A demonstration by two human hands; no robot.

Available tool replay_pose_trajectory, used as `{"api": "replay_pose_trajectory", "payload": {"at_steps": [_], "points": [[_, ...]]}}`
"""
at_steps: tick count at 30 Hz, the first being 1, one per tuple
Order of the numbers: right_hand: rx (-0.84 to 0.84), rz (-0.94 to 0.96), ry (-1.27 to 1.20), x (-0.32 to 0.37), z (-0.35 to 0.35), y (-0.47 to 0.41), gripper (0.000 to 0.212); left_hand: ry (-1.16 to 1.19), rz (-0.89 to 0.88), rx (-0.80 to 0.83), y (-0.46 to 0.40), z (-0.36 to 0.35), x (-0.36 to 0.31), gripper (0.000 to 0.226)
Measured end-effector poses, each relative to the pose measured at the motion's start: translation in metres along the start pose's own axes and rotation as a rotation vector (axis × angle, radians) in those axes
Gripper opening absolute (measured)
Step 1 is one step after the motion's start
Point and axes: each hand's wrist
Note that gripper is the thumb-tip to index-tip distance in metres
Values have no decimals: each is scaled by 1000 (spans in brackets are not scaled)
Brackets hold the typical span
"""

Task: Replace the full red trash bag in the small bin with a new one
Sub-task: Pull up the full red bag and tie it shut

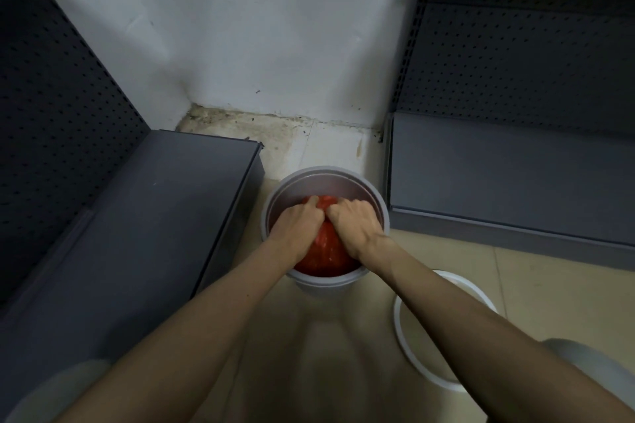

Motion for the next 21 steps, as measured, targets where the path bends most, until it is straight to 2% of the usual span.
{"api": "replay_pose_trajectory", "payload": {"at_steps": [4, 9, 15, 21], "points": [[-8, -67, -128, 2, 37, 10, 25, 128, 106, 18, 1, 36, -4, 34], [-60, -116, -140, 10, 119, 30, 32, 104, 82, -42, 18, 123, -23, 34], [-76, -82, -133, 24, 262, 62, 29, 95, 58, -25, 52, 272, -43, 34], [-34, 19, -141, 49, 436, 113, 36, 71, 92, -13, 111, 448, -64, 27]]}}
Point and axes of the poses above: each hand's wrist, its own y-axis away from the middle knuckle, its own z-axis out of the back of the hand, x = y × z, and after that the axes turned 2 degrees about -x, right-handed
